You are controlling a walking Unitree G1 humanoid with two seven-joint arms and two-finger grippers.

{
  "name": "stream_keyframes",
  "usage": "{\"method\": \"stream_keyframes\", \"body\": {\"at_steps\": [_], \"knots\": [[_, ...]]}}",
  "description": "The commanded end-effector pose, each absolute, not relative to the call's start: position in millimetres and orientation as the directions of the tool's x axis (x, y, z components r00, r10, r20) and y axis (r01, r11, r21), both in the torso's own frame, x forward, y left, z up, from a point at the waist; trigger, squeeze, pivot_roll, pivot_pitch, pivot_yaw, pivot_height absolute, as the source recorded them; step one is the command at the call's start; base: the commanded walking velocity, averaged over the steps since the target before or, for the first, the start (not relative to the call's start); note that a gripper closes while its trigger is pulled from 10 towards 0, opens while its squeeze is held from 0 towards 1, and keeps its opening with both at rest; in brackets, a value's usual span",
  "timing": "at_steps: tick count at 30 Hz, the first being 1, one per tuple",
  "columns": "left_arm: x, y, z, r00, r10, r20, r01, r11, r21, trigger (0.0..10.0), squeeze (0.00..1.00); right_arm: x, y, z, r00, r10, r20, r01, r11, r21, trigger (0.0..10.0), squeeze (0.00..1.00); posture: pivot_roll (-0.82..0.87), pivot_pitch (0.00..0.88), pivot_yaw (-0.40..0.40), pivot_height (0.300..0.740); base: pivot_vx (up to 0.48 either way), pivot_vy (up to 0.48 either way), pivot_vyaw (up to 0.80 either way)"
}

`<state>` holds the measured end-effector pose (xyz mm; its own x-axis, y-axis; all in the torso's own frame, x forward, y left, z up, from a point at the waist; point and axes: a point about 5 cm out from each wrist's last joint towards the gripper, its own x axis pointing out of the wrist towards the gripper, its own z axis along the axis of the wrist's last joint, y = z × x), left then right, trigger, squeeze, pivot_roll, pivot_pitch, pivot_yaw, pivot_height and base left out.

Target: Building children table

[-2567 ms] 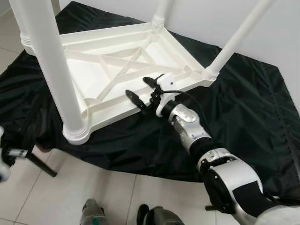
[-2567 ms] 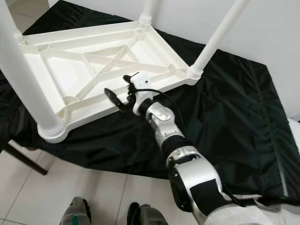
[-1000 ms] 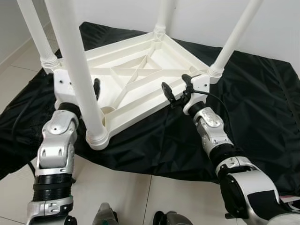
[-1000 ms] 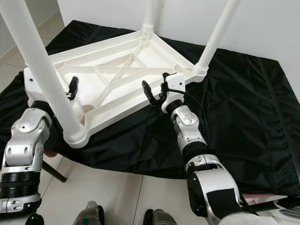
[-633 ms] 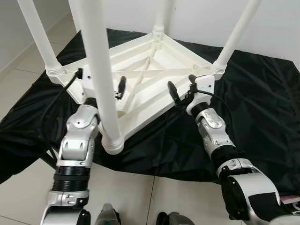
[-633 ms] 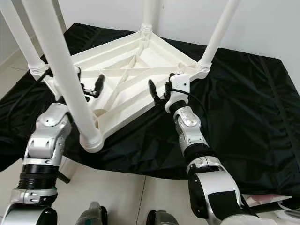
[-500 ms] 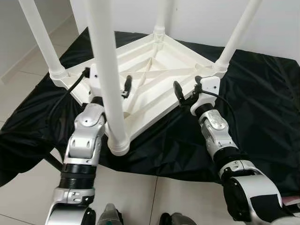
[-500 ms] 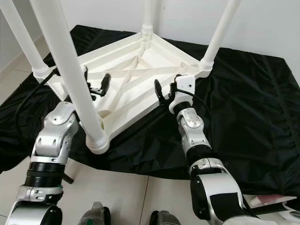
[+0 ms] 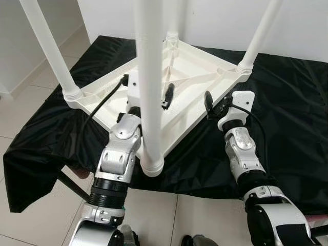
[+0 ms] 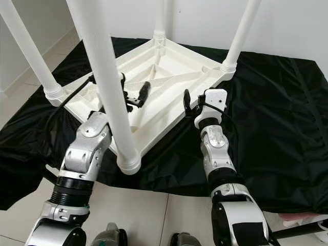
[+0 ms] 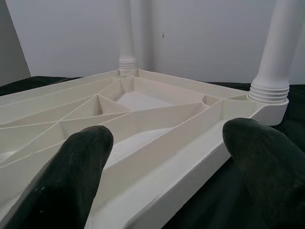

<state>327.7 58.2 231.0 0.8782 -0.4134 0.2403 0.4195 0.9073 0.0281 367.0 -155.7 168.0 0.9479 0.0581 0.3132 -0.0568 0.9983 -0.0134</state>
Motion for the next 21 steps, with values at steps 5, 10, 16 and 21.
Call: {"method": "stream_keyframes", "body": {"at_steps": [5,10,16,21], "knots": [[325,41,232,0.884,-0.403,0.239,0.417,0.909,-0.008,10.0,0.0,360,-153,162,0.953,0.05,0.299,-0.053,0.999,0.001,10.0,0.0,0.03,0.081,0.024,0.74,0.0,0.0,0.0],[323,33,235,0.879,-0.407,0.249,0.424,0.905,-0.018,10.0,0.0,356,-150,161,0.95,0.058,0.306,-0.062,0.998,0.004,10.0,0.0,0.03,0.086,0.02,0.74,0.0,0.0,0.0],[318,19,238,0.859,-0.444,0.254,0.461,0.888,-0.008,10.0,0.0,340,-139,169,0.908,0.172,0.382,-0.213,0.975,0.067,10.0,0.0,0.05,0.1,0.007,0.74,0.0,0.0,0.0],[317,26,234,0.858,-0.452,0.242,0.461,0.887,0.024,10.0,0.0,326,-139,170,0.871,0.305,0.386,-0.345,0.938,0.038,10.0,0.0,0.05,0.106,0.007,0.74,0.0,0.0,0.0]]}}
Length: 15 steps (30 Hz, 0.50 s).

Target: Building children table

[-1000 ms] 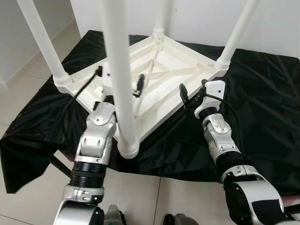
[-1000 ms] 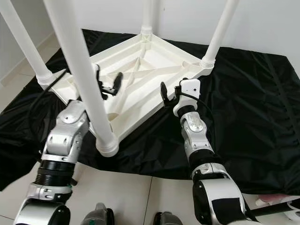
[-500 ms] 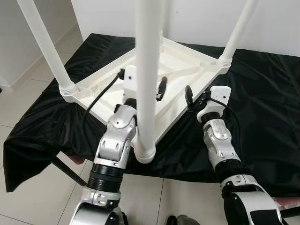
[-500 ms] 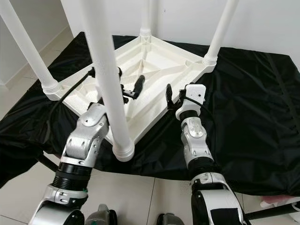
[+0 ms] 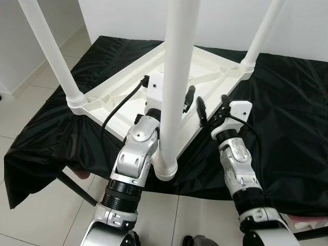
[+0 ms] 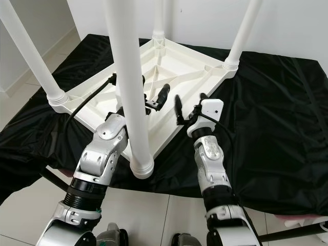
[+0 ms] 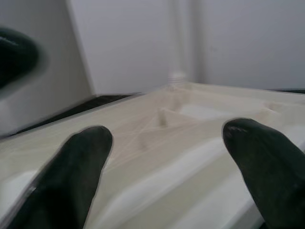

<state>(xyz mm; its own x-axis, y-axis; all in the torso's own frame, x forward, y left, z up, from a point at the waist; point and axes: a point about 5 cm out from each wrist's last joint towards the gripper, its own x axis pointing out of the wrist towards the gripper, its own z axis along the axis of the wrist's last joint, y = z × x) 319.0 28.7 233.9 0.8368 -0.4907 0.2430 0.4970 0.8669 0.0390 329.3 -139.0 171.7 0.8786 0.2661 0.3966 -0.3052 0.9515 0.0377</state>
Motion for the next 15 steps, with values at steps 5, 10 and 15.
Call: {"method": "stream_keyframes", "body": {"at_steps": [5,10,15], "knots": [[322,53,224,0.877,-0.434,0.206,0.428,0.901,0.077,10.0,0.0,307,-161,171,0.833,0.418,0.363,-0.453,0.891,0.015,10.0,0.0,0.05,0.107,0.01,0.74,0.0,0.0,0.0],[327,74,216,0.89,-0.422,0.175,0.402,0.905,0.138,10.0,0.0,296,-182,174,0.8,0.501,0.33,-0.544,0.838,0.045,10.0,0.0,0.01,0.104,0.029,0.74,0.0,0.0,0.0],[331,91,210,0.904,-0.401,0.149,0.375,0.91,0.178,10.0,0.0,286,-194,173,0.771,0.566,0.293,-0.603,0.796,0.048,10.0,0.0,0.01,0.104,0.034,0.74,0.0,0.0,0.0]]}}
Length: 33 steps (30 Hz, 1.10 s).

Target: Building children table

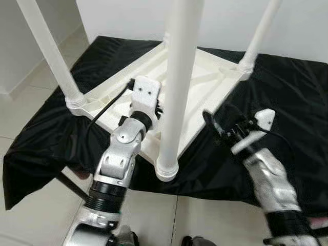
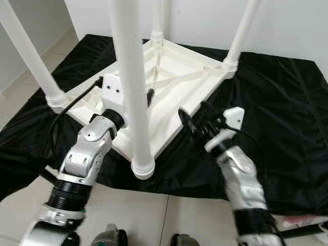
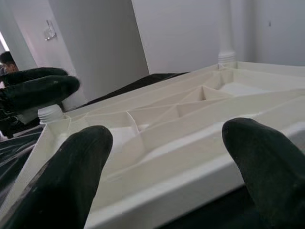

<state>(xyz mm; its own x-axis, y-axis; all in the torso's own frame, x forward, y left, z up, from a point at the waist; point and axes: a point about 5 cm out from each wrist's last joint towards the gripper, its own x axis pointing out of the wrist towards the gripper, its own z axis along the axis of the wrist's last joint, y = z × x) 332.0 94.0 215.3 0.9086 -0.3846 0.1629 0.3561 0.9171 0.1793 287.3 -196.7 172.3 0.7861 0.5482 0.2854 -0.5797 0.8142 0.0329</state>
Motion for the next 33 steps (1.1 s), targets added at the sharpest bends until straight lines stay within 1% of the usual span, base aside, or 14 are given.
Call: {"method": "stream_keyframes", "body": {"at_steps": [1,2,3,4,6,9,11,14,17,21,23,26,29,33], "knots": [[334,101,208,0.912,-0.388,0.136,0.358,0.912,0.2,10.0,0.0,280,-197,171,0.747,0.608,0.269,-0.641,0.766,0.05,10.0,0.0,0.0,0.104,0.039,0.74,0.0,0.0,0.0],[334,101,208,0.912,-0.388,0.136,0.358,0.912,0.2,10.0,0.0,280,-197,171,0.747,0.608,0.269,-0.641,0.766,0.05,10.0,0.0,0.0,0.104,0.039,0.74,0.0,0.0,0.0],[340,121,206,0.928,-0.353,0.117,0.318,0.917,0.242,10.0,0.0,262,-199,165,0.658,0.728,0.192,-0.749,0.66,0.059,10.0,0.0,-0.01,0.104,0.046,0.74,0.0,0.0,0.0],[340,121,206,0.928,-0.353,0.117,0.318,0.917,0.242,10.0,0.0,262,-199,165,0.658,0.728,0.192,-0.749,0.66,0.059,10.0,0.0,-0.01,0.104,0.046,0.74,0.0,0.0,0.0],[344,136,208,0.935,-0.335,0.113,0.295,0.916,0.273,10.0,0.0,248,-200,158,0.572,0.813,0.109,-0.82,0.569,0.061,10.0,0.0,-0.01,0.108,0.054,0.74,0.0,0.0,0.0],[346,141,210,0.938,-0.328,0.113,0.287,0.915,0.282,10.0,0.0,244,-201,157,0.542,0.837,0.079,-0.841,0.538,0.064,10.0,0.0,-0.01,0.108,0.054,0.74,0.0,0.0,0.0],[351,154,213,0.947,-0.3,0.111,0.255,0.918,0.304,10.0,0.0,235,-194,156,0.442,0.897,0.025,-0.896,0.44,0.06,10.0,0.0,-0.01,0.111,0.053,0.74,0.0,0.0,0.0],[354,161,215,0.953,-0.283,0.112,0.236,0.92,0.313,10.0,0.0,233,-189,157,0.403,0.915,0.013,-0.914,0.402,0.057,10.0,0.0,-0.01,0.111,0.049,0.74,0.0,0.0,0.0],[358,173,221,0.959,-0.257,0.116,0.205,0.917,0.341,10.0,0.0,236,-172,163,0.302,0.953,0.019,-0.952,0.301,0.051,10.0,0.0,0.01,0.114,0.032,0.74,0.0,0.0,0.0],[361,180,222,0.965,-0.241,0.107,0.191,0.919,0.345,10.0,0.0,240,-161,166,0.237,0.971,0.024,-0.97,0.236,0.051,10.0,0.0,0.02,0.114,0.021,0.74,0.0,0.0,0.0],[362,183,219,0.967,-0.239,0.088,0.193,0.912,0.363,10.0,0.0,245,-153,168,0.171,0.985,0.023,-0.984,0.17,0.049,10.0,0.0,0.04,0.113,0.004,0.74,0.0,0.0,0.0],[363,184,217,0.968,-0.239,0.08,0.193,0.908,0.371,10.0,0.0,246,-150,168,0.144,0.989,0.021,-0.988,0.143,0.051,10.0,0.0,0.04,0.112,0.002,0.74,0.0,0.0,0.0],[361,187,215,0.969,-0.235,0.075,0.19,0.905,0.379,10.0,0.0,251,-140,169,0.081,0.997,0.009,-0.996,0.081,0.042,10.0,0.0,0.05,0.11,-0.009,0.74,0.0,0.0,0.0],[362,190,217,0.97,-0.228,0.083,0.18,0.906,0.383,10.0,0.0,255,-135,168,0.061,0.998,0.002,-0.998,0.061,0.033,10.0,0.0,0.07,0.106,-0.022,0.74,0.0,0.0,0.0]]}}
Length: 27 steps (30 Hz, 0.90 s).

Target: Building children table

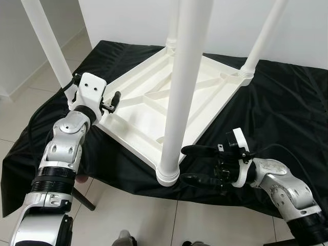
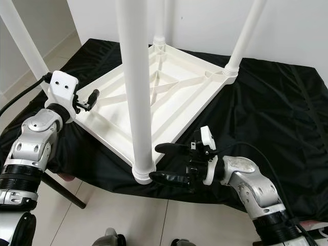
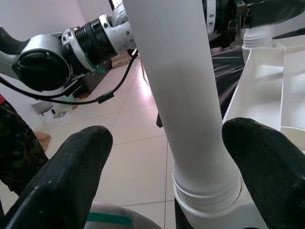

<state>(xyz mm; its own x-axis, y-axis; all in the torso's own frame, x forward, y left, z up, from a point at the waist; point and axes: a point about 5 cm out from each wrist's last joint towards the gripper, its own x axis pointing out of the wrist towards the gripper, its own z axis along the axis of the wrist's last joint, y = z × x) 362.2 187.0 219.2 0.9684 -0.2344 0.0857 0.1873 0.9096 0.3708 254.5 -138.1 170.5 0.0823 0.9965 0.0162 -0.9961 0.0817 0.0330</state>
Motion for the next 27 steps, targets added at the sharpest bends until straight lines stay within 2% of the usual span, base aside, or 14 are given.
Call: {"method": "stream_keyframes", "body": {"at_steps": [1,9,16,20,22,24,25,27], "knots": [[362,190,217,0.97,-0.228,0.083,0.18,0.906,0.383,10.0,0.0,255,-135,168,0.061,0.998,0.002,-0.998,0.061,0.033,10.0,0.0,0.07,0.106,-0.022,0.74,0.0,0.0,0.0],[364,194,223,0.97,-0.217,0.108,0.161,0.91,0.383,10.0,0.0,257,-112,171,0.081,0.995,0.053,-0.997,0.08,0.022,10.0,0.0,0.07,0.102,-0.034,0.74,0.0,0.0,0.0],[365,193,225,0.968,-0.224,0.11,0.167,0.91,0.379,10.0,0.0,251,-105,171,0.091,0.993,0.08,-0.996,0.089,0.031,10.0,0.0,0.06,0.105,-0.032,0.74,0.0,0.0,0.0],[367,192,226,0.967,-0.228,0.112,0.171,0.909,0.381,10.0,0.0,245,-98,170,0.128,0.987,0.101,-0.991,0.124,0.041,10.0,0.0,0.05,0.112,-0.026,0.74,0.0,0.0,0.0],[369,191,228,0.966,-0.231,0.116,0.172,0.909,0.379,10.0,0.0,242,-94,170,0.159,0.98,0.12,-0.987,0.154,0.05,10.0,0.0,0.04,0.116,-0.024,0.74,0.0,0.0,0.0],[371,190,232,0.963,-0.237,0.126,0.174,0.909,0.379,10.0,0.0,235,-88,169,0.237,0.961,0.143,-0.971,0.229,0.073,10.0,0.0,0.03,0.123,-0.022,0.74,0.0,0.0,0.0],[371,190,232,0.963,-0.237,0.126,0.174,0.909,0.379,10.0,0.0,235,-88,169,0.237,0.961,0.143,-0.971,0.229,0.073,10.0,0.0,0.03,0.123,-0.022,0.74,0.0,0.0,0.0],[372,190,234,0.963,-0.239,0.129,0.175,0.909,0.378,10.0,0.0,234,-87,167,0.307,0.942,0.139,-0.951,0.299,0.077,10.0,0.0,0.03,0.124,-0.022,0.74,0.0,0.0,0.0]]}}
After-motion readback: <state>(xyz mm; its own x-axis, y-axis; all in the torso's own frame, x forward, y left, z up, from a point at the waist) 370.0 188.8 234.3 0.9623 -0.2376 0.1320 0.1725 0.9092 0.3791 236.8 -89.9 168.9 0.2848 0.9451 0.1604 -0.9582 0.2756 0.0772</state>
